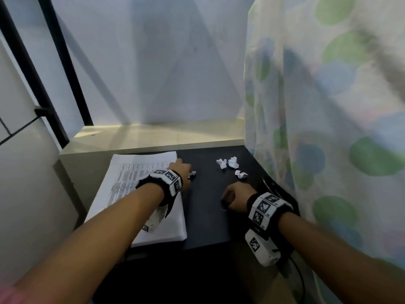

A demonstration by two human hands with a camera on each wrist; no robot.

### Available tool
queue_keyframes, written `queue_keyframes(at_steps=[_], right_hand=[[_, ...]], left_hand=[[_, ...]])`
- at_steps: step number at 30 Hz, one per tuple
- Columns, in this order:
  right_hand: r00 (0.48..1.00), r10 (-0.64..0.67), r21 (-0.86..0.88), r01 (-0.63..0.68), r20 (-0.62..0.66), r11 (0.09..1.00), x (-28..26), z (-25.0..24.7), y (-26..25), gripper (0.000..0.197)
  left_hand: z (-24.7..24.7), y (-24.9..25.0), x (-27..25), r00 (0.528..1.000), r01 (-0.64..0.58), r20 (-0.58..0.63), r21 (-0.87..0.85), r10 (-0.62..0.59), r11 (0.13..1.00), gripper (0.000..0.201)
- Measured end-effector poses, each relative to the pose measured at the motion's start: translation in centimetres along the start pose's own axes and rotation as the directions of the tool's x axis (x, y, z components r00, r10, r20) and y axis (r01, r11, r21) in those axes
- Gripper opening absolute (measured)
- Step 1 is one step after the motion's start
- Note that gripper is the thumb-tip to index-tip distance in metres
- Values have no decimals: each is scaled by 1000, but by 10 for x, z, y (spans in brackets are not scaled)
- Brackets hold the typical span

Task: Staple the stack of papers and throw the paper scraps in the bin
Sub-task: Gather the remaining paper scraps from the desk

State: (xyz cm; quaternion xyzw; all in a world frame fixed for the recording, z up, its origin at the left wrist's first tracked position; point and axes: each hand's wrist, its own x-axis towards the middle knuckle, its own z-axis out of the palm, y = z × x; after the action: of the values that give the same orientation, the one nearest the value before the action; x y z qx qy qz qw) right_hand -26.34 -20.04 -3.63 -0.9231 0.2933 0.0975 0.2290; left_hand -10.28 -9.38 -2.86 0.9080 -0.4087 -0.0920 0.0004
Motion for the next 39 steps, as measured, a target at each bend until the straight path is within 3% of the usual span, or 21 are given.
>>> queue_keyframes(at_steps=[3, 6, 9, 14, 19, 26, 29, 33, 36, 39], right_hand=[[998, -21, 101, 28, -61, 995, 25, -12, -2, 30], [975, 2, 38, 7, -221, 999, 55, -40, 3, 32], [962, 58, -5, -61, -268, 998, 85, -57, 12, 32], [978, 126, -176, -156, -168, 972, 128, -53, 23, 49], [990, 134, -280, -143, -49, 949, 144, -52, 24, 34], [993, 112, -319, -121, -46, 940, 124, -46, 25, 36], [995, 75, -293, -91, -66, 952, 102, -36, 22, 35], [999, 41, -303, -40, -2, 952, 75, -25, 15, 34], [999, -5, -232, 13, 33, 973, 56, -24, 17, 31], [997, -63, -91, 60, -35, 994, 36, -36, 21, 31]], left_hand=[[1, 8, 28, 1000, -3, 2, 18, 3, 1000, 40], [1, 14, 51, 1000, -7, 11, 43, 6, 999, 41], [2, 19, 71, 999, -21, 38, 55, 19, 998, 44], [5, 39, 99, 983, -160, 95, 19, 158, 987, 58], [9, 60, 114, 962, -245, 124, -14, 244, 970, 56], [-1, 76, 105, 929, -348, 180, 133, 323, 928, 36], [9, 75, 91, 923, -364, 191, 154, 334, 918, 37], [20, 68, 68, 922, -367, 190, 149, 337, 918, 37], [19, 58, 50, 922, -370, 178, 134, 345, 919, 34], [5, 44, 42, 939, -342, 88, 165, 332, 925, 35]])
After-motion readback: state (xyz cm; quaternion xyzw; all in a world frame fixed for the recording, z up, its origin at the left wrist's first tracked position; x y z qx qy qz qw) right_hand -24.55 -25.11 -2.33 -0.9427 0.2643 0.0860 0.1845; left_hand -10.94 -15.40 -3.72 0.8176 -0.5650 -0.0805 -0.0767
